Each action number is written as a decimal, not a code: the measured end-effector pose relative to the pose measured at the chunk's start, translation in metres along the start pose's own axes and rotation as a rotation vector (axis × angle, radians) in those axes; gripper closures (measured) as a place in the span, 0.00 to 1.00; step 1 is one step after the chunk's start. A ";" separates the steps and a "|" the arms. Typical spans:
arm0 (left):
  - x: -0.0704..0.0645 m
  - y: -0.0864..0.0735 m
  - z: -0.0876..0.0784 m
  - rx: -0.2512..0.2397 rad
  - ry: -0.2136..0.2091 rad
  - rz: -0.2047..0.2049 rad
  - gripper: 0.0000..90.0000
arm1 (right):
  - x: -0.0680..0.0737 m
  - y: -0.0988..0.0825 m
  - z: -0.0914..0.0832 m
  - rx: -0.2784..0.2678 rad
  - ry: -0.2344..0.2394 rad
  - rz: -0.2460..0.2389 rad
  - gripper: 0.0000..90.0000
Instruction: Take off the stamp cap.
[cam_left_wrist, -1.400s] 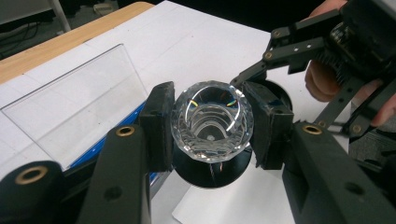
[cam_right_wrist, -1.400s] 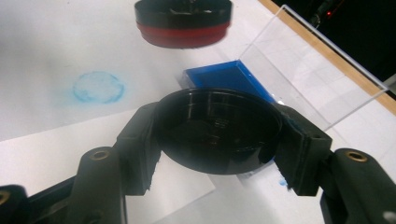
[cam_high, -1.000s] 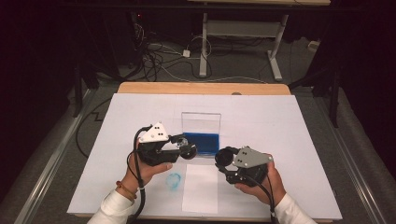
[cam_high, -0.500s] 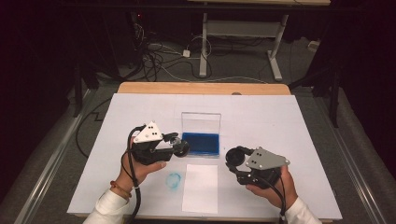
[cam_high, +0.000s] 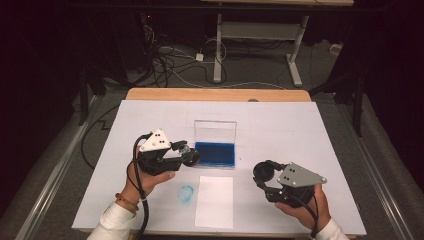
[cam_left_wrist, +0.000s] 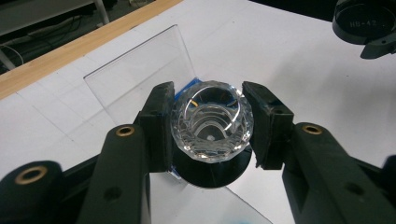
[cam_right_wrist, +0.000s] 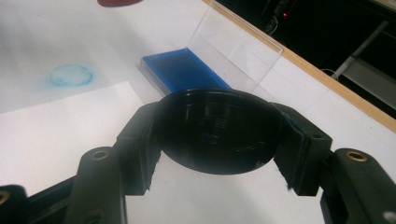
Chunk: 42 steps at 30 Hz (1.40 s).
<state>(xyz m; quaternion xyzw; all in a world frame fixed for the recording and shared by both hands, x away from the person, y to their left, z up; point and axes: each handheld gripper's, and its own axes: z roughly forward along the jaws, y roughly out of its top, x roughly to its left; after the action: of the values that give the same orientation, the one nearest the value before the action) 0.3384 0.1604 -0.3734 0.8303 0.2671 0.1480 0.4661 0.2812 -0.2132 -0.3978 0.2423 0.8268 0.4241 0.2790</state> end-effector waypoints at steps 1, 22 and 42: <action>0.000 0.000 0.000 0.000 0.000 -0.001 0.61 | -0.001 -0.002 -0.001 0.002 -0.002 0.001 0.43; 0.003 -0.003 0.010 0.007 -0.001 -0.016 0.61 | -0.011 -0.033 -0.026 0.015 -0.039 0.054 0.43; 0.001 0.010 0.026 0.025 -0.024 0.019 0.61 | -0.013 -0.035 -0.021 0.024 -0.030 0.055 0.43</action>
<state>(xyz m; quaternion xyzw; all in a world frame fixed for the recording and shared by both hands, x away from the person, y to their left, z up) 0.3546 0.1387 -0.3782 0.8403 0.2554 0.1390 0.4575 0.2704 -0.2518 -0.4133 0.2746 0.8205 0.4179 0.2768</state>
